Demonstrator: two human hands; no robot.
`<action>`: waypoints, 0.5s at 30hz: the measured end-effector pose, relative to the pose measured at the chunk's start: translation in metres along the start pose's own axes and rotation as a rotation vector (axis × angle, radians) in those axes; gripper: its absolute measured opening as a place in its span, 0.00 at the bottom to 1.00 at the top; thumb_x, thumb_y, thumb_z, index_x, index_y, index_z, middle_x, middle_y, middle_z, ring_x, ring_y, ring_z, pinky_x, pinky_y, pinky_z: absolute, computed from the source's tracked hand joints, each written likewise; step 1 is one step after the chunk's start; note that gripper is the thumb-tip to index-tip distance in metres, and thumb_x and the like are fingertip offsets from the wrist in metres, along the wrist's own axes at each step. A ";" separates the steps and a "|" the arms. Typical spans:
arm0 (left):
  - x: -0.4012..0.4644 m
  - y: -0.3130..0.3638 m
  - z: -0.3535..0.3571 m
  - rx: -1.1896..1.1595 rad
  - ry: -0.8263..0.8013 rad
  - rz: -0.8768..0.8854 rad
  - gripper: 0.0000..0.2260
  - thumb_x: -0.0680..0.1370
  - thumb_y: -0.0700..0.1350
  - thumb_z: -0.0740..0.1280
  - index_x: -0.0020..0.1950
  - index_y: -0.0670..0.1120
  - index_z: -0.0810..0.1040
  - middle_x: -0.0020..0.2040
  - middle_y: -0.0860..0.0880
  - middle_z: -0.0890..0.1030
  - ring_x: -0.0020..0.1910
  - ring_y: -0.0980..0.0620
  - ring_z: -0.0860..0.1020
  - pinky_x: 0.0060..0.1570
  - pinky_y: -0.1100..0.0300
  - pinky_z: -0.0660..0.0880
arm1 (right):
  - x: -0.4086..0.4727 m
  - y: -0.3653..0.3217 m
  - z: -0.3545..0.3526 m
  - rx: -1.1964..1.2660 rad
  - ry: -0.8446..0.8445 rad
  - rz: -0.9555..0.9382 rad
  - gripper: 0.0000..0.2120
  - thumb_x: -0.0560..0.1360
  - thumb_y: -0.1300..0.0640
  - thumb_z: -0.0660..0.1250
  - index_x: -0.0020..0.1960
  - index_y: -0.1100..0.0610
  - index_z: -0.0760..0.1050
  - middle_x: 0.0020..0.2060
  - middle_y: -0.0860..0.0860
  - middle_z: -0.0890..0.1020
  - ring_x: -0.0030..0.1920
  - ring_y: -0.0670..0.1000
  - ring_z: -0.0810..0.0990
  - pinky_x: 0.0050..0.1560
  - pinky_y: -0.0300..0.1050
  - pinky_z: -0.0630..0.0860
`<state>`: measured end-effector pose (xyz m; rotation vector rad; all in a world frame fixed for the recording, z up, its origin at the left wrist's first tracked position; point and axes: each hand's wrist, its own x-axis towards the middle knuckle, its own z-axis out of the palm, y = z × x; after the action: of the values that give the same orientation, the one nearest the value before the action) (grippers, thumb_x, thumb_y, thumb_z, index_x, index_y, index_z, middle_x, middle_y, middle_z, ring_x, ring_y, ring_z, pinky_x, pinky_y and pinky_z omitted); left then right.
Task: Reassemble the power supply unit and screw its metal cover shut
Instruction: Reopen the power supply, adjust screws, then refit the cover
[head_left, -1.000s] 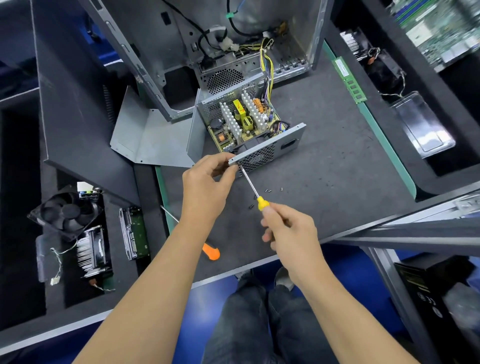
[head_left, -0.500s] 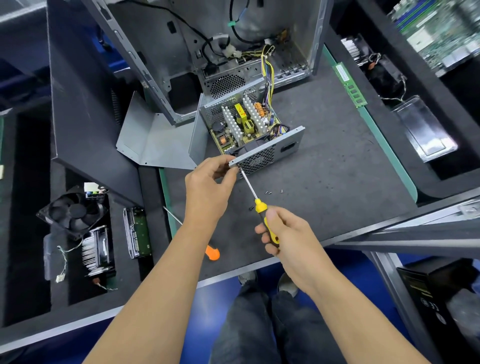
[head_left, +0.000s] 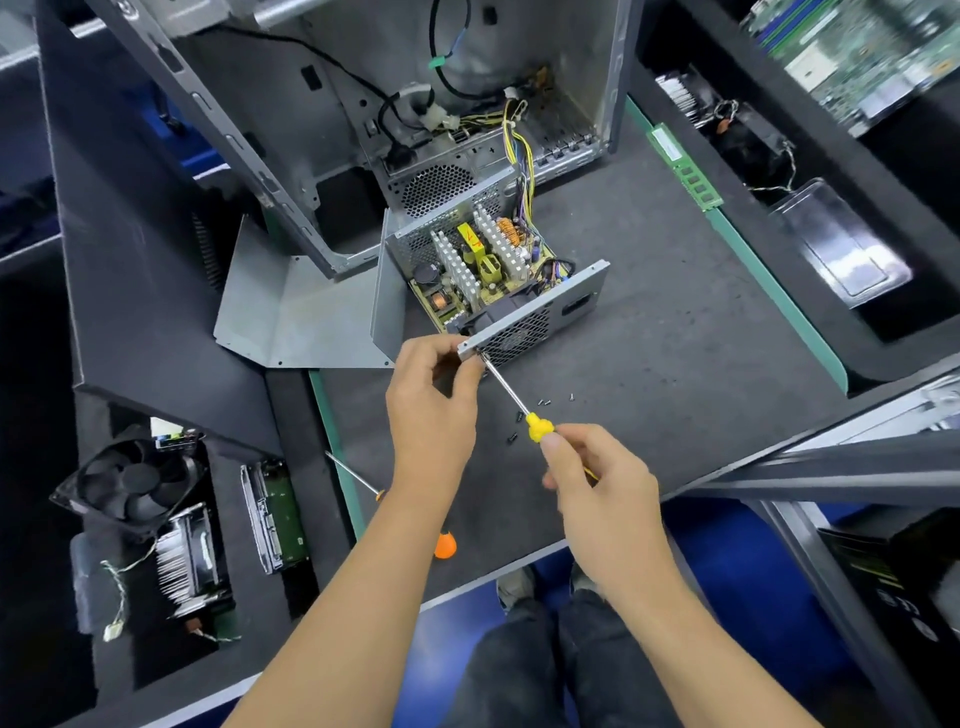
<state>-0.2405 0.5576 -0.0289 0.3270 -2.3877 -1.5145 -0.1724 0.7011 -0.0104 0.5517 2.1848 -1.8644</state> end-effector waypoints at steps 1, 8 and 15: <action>0.000 -0.001 0.002 0.009 0.006 0.014 0.08 0.76 0.35 0.71 0.50 0.48 0.79 0.51 0.52 0.75 0.52 0.55 0.77 0.54 0.67 0.72 | 0.000 -0.004 0.000 0.141 -0.099 0.111 0.11 0.81 0.49 0.64 0.42 0.48 0.81 0.30 0.45 0.76 0.28 0.46 0.69 0.29 0.35 0.65; 0.005 -0.008 -0.001 -0.036 -0.062 -0.045 0.09 0.76 0.38 0.72 0.52 0.47 0.76 0.54 0.48 0.81 0.52 0.64 0.78 0.53 0.70 0.73 | -0.001 0.000 -0.001 -0.011 0.009 -0.005 0.09 0.71 0.44 0.73 0.49 0.41 0.77 0.42 0.44 0.78 0.42 0.44 0.77 0.43 0.37 0.72; 0.013 -0.015 -0.004 -0.023 -0.111 0.025 0.24 0.74 0.37 0.73 0.65 0.54 0.69 0.50 0.58 0.78 0.51 0.66 0.77 0.51 0.72 0.72 | -0.004 0.005 0.011 -0.742 0.229 -0.562 0.13 0.81 0.51 0.62 0.49 0.58 0.80 0.30 0.48 0.70 0.27 0.52 0.67 0.26 0.47 0.70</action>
<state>-0.2506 0.5440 -0.0392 0.2116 -2.4473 -1.5861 -0.1678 0.6901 -0.0156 -0.0106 3.1620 -1.0207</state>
